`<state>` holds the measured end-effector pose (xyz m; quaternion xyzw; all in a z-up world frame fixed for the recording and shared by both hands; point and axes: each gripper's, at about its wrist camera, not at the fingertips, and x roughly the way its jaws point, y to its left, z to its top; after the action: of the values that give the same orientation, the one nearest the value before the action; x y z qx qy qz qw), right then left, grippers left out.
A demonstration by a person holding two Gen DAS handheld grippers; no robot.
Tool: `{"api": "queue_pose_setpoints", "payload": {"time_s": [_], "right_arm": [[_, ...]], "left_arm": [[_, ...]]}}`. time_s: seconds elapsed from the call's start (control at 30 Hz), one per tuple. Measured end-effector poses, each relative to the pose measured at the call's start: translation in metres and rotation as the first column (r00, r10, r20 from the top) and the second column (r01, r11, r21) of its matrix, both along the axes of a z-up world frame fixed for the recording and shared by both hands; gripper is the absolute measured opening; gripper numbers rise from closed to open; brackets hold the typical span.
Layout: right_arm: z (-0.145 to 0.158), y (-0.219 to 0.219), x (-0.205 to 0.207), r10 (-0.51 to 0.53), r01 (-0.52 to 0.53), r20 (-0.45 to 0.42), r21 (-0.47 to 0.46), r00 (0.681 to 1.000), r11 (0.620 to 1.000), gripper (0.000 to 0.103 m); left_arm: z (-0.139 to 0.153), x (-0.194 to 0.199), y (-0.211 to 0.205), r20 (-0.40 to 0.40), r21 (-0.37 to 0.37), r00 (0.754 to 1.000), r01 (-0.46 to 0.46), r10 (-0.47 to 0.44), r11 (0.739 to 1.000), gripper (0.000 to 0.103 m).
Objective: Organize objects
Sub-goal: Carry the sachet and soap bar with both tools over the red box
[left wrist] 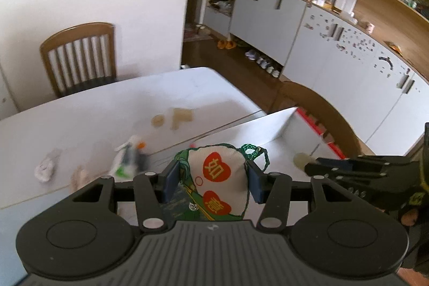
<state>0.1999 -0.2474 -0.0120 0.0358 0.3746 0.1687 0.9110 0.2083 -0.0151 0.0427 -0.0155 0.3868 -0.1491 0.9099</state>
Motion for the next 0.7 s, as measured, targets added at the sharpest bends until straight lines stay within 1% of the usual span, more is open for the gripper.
{"api": "queue_pose_setpoints", "payload": {"time_s": [0.2,0.37,0.43,0.5,0.7], "right_arm": [[-0.011,-0.034,0.012,0.001,-0.001,0.003,-0.025,1.000,1.000,0.019],[-0.026,-0.055,0.025,-0.001,0.000,-0.021,-0.032,1.000,0.999,0.019],[-0.033,-0.057,0.030,0.017,-0.018,-0.020,-0.046,1.000,0.999,0.019],[-0.042,-0.055,0.033,0.036,-0.036,-0.003,-0.088,0.999,0.995,0.019],[-0.071,-0.051,0.049,0.082,-0.089,-0.053,-0.131,0.995,0.987,0.019]], "left_arm": [[-0.011,0.032,-0.059,-0.030,0.014,0.999,0.037,-0.036,0.999,0.052],[-0.022,0.053,-0.101,-0.044,0.038,0.996,0.085,-0.083,0.996,0.052],[-0.033,0.063,-0.115,-0.060,0.060,0.994,0.094,-0.091,0.994,0.052],[-0.050,0.075,-0.126,-0.089,0.081,0.992,0.098,-0.091,0.992,0.052],[-0.103,0.102,-0.142,-0.183,0.127,0.980,0.098,-0.074,0.987,0.052]]}}
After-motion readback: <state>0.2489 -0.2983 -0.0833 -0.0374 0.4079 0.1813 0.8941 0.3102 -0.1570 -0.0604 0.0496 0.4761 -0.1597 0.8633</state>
